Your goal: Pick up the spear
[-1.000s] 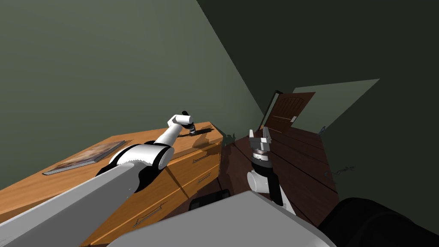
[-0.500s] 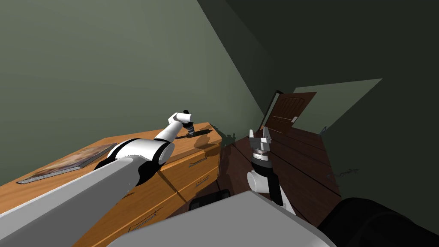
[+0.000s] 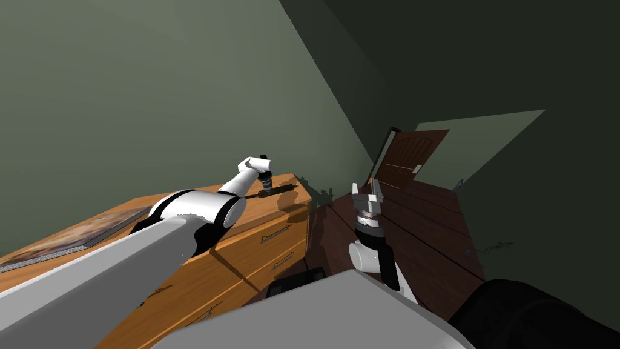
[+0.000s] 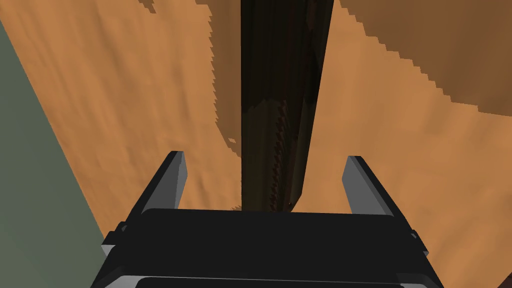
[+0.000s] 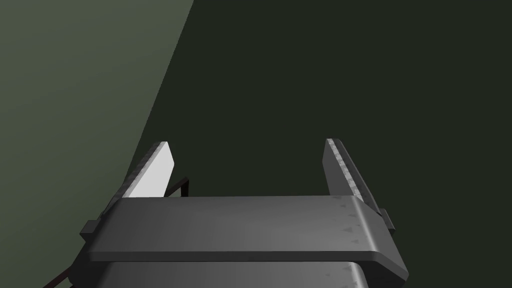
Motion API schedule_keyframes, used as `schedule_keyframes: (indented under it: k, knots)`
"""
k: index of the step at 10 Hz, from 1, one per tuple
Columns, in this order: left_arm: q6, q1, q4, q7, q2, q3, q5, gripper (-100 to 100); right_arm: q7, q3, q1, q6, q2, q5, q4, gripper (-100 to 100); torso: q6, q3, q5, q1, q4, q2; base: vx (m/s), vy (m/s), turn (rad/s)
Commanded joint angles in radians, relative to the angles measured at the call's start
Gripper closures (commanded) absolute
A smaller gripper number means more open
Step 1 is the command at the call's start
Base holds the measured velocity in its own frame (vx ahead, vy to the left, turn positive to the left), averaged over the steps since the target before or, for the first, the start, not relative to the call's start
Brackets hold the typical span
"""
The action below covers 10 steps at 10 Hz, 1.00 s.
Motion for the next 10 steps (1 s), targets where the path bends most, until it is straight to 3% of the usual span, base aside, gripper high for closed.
schedule_keyframes:
  k: [1, 2, 3, 4, 5, 6, 8, 9, 10]
  knots:
    - [0.000, 0.000, 0.000, 0.000, 0.000, 0.000, 0.000, -100, 0.000, 0.000, 0.000, 0.000, 0.000, 0.000, 0.000, 0, 0.000, 0.000, 0.000, 0.000, 0.000, 0.000, 0.025, -0.023, 0.004]
    - [0.005, 0.000, -0.001, 0.000, 0.000, 0.000, 0.000, 0, 0.000, 0.000, 0.000, 0.000, 0.000, 0.000, 0.000, 0, 0.000, 0.001, 0.000, 0.002, 0.000, 0.002, 0.000, 0.000, 0.000]
    - [0.035, 0.050, -0.051, -0.028, 0.032, 0.029, 0.014, -100, 0.000, 0.000, 0.000, 0.000, 0.000, 0.000, 0.000, 0, 0.000, 0.002, 0.001, 0.003, 0.001, 0.003, 0.047, -0.067, -0.062]
    - [0.035, 0.061, -0.077, -0.028, 0.032, 0.029, 0.014, -100, 0.000, 0.000, 0.000, 0.000, 0.000, 0.000, 0.000, 0, 0.000, 0.001, 0.000, 0.000, 0.000, 0.002, 0.049, -0.083, -0.014]
    - [0.065, 0.101, -0.114, -0.055, 0.064, 0.058, 0.028, -100, 0.000, 0.000, 0.000, 0.000, 0.000, 0.000, 0.000, 0, 0.000, 0.001, 0.000, -0.001, 0.000, 0.001, 0.046, -0.106, -0.054]
    - [0.065, 0.121, -0.131, -0.055, 0.064, 0.058, 0.028, -100, 0.000, 0.000, 0.000, 0.000, 0.000, 0.000, 0.000, 0, 0.000, 0.001, 0.000, -0.002, 0.000, 0.001, 0.042, -0.090, -0.017]
    - [0.065, 0.121, -0.153, -0.055, 0.064, 0.058, 0.028, -100, 0.000, 0.000, 0.000, 0.000, 0.000, 0.000, 0.000, 0, 0.000, 0.002, 0.000, 0.000, 0.001, 0.003, 0.008, -0.027, 0.003]
    - [0.096, 0.168, -0.193, -0.083, 0.096, 0.087, 0.043, -100, 0.000, 0.000, 0.000, 0.000, 0.000, 0.000, 0.000, 0, 0.000, 0.002, 0.000, 0.002, 0.001, 0.004, 0.032, -0.071, -0.077]
    - [0.096, 0.179, -0.187, -0.083, 0.096, 0.087, 0.043, -100, 0.000, 0.000, 0.000, 0.000, 0.000, 0.000, 0.000, 0, 0.000, 0.002, 0.000, 0.000, 0.001, 0.003, 0.040, -0.070, -0.008]
